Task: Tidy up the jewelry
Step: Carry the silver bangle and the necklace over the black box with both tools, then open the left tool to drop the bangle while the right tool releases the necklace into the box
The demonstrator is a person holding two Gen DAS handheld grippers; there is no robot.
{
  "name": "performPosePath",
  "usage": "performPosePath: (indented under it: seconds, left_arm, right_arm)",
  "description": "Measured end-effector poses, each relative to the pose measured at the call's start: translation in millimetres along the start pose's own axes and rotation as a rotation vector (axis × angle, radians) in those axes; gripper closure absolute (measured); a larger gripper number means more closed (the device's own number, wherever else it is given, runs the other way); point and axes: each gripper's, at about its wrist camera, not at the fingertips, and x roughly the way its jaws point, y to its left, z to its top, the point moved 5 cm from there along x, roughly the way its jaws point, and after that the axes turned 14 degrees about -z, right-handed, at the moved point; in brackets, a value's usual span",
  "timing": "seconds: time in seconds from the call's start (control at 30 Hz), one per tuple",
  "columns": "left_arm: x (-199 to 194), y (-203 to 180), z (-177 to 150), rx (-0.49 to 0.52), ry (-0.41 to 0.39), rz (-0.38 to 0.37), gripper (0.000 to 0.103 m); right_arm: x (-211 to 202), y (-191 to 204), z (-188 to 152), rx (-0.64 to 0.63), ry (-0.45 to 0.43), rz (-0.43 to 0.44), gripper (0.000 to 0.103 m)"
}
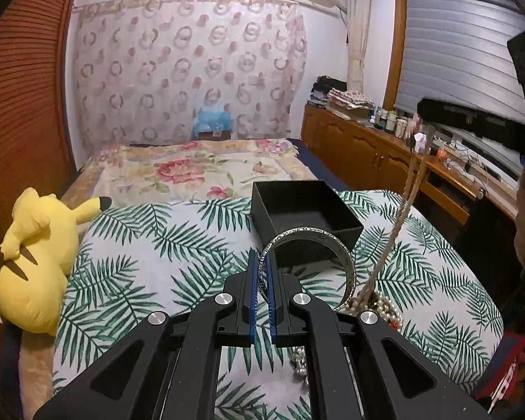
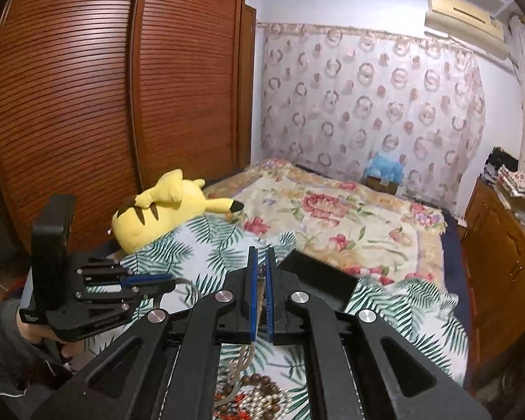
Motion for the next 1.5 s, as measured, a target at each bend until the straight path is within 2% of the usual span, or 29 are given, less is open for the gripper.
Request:
performPosePath:
  seconds: [0.3, 0.43, 0.57, 0.7, 0.9, 0.97, 1.0, 1.03, 1.3, 1.5]
  left_arm:
    - [9.8, -1.4, 21.3, 0.015, -0.013, 0.003, 0.099]
    - [19.3, -4.0, 29.8, 0.028, -0.005, 0.005, 0.099]
    - [33.3, -3.9, 37.9, 0.038, 0.01, 0.009, 0.099]
    - [49.6, -1.4, 43.5, 0.033, 0.031, 0.011, 0.099]
    - [77.9, 3.9, 45.3, 0.031, 0.075, 0.024, 0.099]
    - [86.2, 5.3, 45.4, 0.03, 0.087, 0.027, 0.099]
    - [91.0, 5.4, 45.3, 0.032, 0.094, 0.028, 0.099]
    - [95.8, 5.0, 45.5, 0.034, 0.1, 0.031, 0.099]
    - [135.5, 3.2, 45.8, 0.051, 0.159, 0.05, 0.099]
    - [149.4, -1.5, 42.5, 0.031, 0.189, 0.008, 0.095]
  right_arm:
    - [3.3, -27.9, 43.2, -0.003, -0.04, -0.07, 0.098]
    - [17.2, -43.3, 61.0, 0.007, -0.041, -0.109, 0.098]
    - [38.1, -52.9, 63.7, 0.019, -0.019, -0.129, 0.098]
    - [62.8, -55.2, 46.5, 0.028, 0.042, -0.137, 0.098]
    - [107.0, -56.8, -3.2, 0.065, 0.17, -0.098, 0.097]
    - [116.1, -58.0, -17.9, 0.077, 0.198, -0.084, 0.094]
    - [118.6, -60.3, -23.6, 0.084, 0.207, -0.085, 0.085]
    - [119.8, -61.3, -27.1, 0.091, 0.21, -0.086, 0.079]
    - [110.5, -73.5, -58.1, 0.107, 0.218, -0.088, 0.079]
    - [99.0, -73.3, -84.5, 0.106, 0.228, -0.078, 0.079]
